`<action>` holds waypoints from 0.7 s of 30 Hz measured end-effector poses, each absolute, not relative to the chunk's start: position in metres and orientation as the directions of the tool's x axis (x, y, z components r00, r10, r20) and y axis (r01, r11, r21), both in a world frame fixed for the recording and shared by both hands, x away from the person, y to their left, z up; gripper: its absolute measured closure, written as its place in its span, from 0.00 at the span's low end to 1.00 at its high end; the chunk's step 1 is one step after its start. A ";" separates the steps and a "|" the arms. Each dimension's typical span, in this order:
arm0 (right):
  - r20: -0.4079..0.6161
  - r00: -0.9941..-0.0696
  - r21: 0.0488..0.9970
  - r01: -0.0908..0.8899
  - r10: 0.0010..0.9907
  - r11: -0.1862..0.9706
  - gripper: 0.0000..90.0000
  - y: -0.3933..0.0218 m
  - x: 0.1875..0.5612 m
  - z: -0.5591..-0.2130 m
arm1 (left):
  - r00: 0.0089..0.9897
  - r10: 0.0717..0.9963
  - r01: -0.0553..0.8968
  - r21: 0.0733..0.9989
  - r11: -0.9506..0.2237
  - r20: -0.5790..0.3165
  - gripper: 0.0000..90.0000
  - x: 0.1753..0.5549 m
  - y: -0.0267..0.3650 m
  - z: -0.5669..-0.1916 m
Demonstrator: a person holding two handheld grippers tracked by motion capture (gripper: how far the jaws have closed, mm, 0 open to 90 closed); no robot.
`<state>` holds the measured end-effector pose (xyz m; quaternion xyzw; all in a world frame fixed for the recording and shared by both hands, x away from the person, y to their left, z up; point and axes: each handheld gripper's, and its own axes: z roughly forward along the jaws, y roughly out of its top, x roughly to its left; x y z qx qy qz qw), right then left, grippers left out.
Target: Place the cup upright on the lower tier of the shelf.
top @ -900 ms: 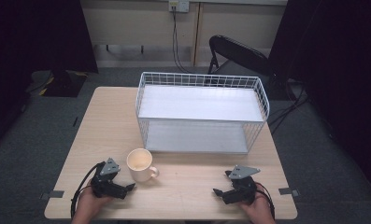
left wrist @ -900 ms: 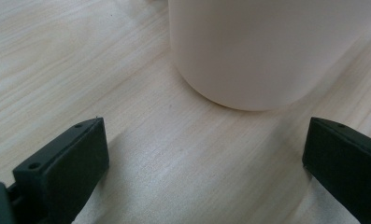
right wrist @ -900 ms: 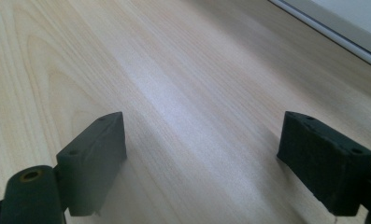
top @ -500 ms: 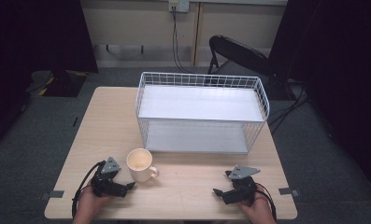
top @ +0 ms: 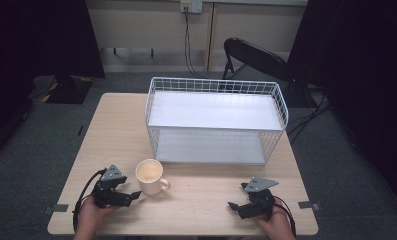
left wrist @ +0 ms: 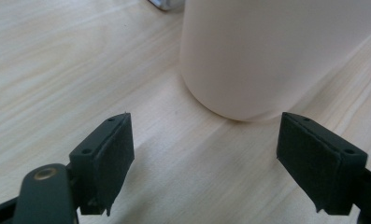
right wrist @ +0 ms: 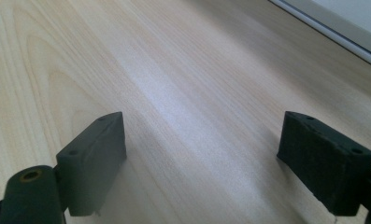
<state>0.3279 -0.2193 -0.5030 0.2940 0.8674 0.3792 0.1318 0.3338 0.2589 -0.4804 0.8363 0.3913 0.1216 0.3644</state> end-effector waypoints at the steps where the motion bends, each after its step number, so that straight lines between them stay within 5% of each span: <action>1: -0.006 -0.792 0.735 0.410 0.610 0.540 0.16 -0.219 0.328 -0.503 | 0.658 0.749 0.561 0.714 -0.419 -0.078 0.21 0.334 0.261 -0.476; 21: -0.005 -0.792 0.735 0.411 0.610 0.539 0.16 -0.219 0.328 -0.503 | 0.629 0.773 0.539 0.761 -0.360 -0.080 0.22 0.331 0.269 -0.448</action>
